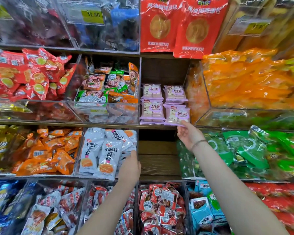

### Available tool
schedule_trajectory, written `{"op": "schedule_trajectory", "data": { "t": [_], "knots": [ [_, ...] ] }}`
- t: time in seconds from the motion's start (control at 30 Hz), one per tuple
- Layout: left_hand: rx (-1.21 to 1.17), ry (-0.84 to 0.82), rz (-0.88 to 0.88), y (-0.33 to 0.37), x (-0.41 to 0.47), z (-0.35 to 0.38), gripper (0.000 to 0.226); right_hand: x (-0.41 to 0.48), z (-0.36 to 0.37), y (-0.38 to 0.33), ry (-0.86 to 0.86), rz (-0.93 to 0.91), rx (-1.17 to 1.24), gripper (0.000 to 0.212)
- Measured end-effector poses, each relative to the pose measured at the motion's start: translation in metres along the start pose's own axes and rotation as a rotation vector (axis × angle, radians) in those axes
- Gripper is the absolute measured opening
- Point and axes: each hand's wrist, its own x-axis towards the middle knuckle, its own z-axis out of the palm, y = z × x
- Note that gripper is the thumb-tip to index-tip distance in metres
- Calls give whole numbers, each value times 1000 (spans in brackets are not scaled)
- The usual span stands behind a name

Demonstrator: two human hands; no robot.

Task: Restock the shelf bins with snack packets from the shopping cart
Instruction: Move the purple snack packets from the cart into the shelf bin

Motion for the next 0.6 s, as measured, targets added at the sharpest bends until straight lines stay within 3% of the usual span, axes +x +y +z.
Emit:
{"op": "schedule_trajectory", "data": {
  "t": [0.07, 0.2, 0.6],
  "knots": [
    [8, -7, 8, -1, 0, 2, 14, 8, 0, 2, 26, 7, 149, 10],
    [10, 6, 11, -3, 0, 4, 17, 18, -8, 10, 53, -22, 173, 39],
    [-110, -1, 7, -1, -8, -3, 8, 18, -2, 0, 77, 18, 238, 38]
  ]
}}
